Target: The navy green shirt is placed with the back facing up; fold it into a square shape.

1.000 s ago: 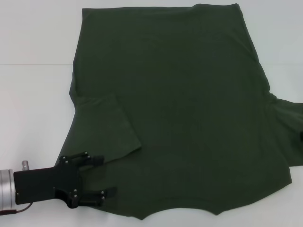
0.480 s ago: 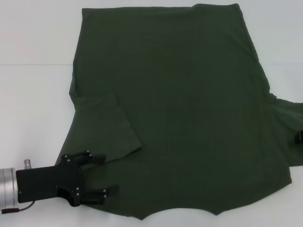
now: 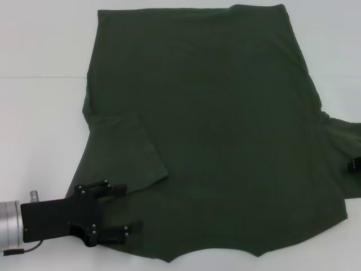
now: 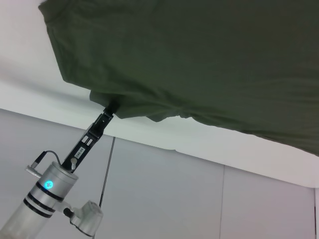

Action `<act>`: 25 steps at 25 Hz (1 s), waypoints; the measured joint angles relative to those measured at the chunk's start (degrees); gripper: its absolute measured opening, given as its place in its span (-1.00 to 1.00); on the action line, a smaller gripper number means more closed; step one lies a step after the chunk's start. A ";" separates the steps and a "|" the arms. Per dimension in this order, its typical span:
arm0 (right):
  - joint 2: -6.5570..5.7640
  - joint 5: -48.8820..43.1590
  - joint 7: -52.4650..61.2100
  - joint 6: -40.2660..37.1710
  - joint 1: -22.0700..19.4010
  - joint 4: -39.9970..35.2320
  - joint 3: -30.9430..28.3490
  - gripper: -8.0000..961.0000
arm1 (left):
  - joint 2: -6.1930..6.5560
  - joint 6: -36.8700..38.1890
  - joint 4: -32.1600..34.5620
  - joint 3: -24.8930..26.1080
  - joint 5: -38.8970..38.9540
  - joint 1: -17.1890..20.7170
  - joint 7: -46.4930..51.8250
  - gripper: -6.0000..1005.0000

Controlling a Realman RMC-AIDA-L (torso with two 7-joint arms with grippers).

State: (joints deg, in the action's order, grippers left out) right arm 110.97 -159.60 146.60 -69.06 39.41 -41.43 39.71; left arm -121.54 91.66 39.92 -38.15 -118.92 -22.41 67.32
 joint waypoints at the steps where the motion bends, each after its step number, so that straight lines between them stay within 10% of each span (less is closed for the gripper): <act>1: 0.02 0.00 0.00 0.22 0.09 0.30 0.16 0.90 | 0.00 0.00 0.00 0.00 0.00 0.00 0.00 0.81; 25: 0.47 0.35 0.71 0.12 1.81 1.46 0.66 0.71 | -0.09 0.00 -0.02 0.27 0.00 0.00 0.00 0.81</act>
State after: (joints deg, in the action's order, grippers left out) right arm 111.44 -159.25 147.31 -68.94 41.23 -39.97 40.37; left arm -121.63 91.66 39.90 -37.89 -118.91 -22.41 67.32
